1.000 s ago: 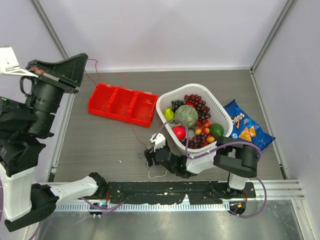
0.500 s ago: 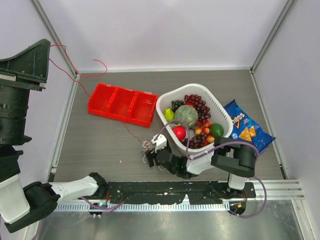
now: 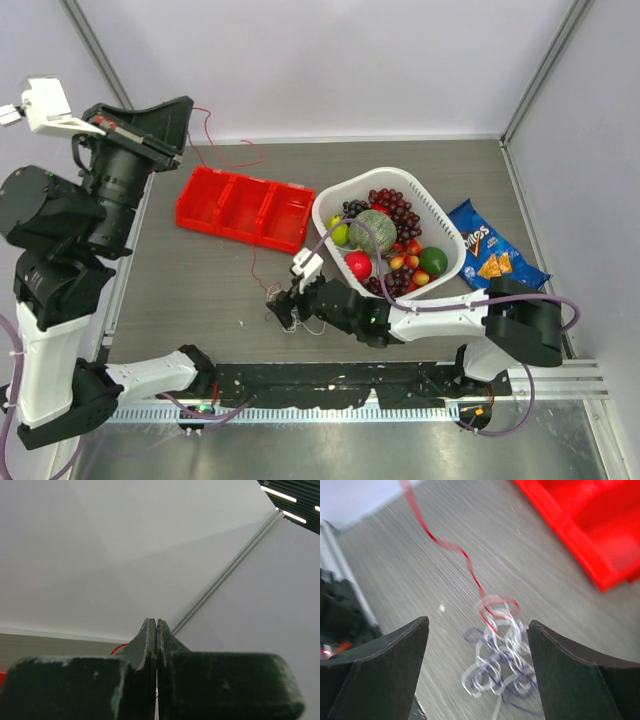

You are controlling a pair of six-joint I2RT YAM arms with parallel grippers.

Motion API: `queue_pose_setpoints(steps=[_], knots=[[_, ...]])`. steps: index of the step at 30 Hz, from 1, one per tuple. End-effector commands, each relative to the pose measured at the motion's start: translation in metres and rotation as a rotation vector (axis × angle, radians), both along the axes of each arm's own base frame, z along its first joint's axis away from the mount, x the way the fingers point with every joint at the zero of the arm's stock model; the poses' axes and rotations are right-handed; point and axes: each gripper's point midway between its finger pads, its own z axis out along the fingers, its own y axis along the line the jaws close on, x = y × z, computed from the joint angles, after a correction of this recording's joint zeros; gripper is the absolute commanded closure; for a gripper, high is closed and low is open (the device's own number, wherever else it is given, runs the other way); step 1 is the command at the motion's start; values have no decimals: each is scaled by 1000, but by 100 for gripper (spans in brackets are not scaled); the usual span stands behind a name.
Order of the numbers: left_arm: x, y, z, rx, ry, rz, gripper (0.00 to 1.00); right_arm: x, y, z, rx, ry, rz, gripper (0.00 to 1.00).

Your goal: Untangle the cables

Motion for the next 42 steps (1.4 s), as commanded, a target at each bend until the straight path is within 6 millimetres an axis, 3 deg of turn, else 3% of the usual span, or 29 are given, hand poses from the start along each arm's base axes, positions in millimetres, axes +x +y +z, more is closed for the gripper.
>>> queue_pose_setpoints(steps=[1, 2, 3, 5, 9, 11, 16, 18, 19, 21, 24, 26, 29, 32, 39, 42], knots=[[-4, 6, 13, -51, -21, 4, 100, -13, 38, 85, 125, -106, 169, 15], [-5, 5, 14, -50, -21, -1, 100, -19, 45, 85, 119, -106, 219, 16], [-6, 5, 17, -50, -26, -6, 100, -20, 52, 99, 147, -115, 234, 16], [-8, 5, 19, -40, -22, -14, 100, -13, 60, 109, 179, -135, 212, 16], [-19, 13, 28, -54, -40, -25, 100, 27, 64, 119, 165, -162, -6, 18], [-27, 19, 36, -64, -64, -28, 100, 46, 61, 114, 141, -169, -127, 21], [-49, 30, 60, -100, -148, -57, 100, 63, 56, 112, 141, -211, -226, 28], [-58, 33, 70, -126, -190, -75, 100, 67, 55, 103, 117, -232, -239, 43], [-60, 34, 74, -131, -206, -78, 100, 71, 54, 96, 101, -237, -256, 46], [-62, 37, 84, -136, -243, -68, 100, 69, 49, 72, 73, -221, -261, 60], [-63, 46, 96, -130, -274, -17, 100, 66, 28, 18, 22, -183, -294, 76], [-62, 52, 102, -133, -294, 19, 100, 69, 21, -8, -6, -154, -328, 78], [-57, 53, 106, -121, -309, 47, 100, 68, 11, -45, -53, -117, -355, 75], [-52, 50, 104, -92, -293, 61, 100, 61, 3, -65, -74, -91, -337, 70], [-29, 46, 77, -49, -210, 121, 100, 50, -11, -74, -101, -81, -274, 53], [-29, 49, 78, -54, -210, 137, 100, 48, -18, -86, -107, -61, -258, 47]])
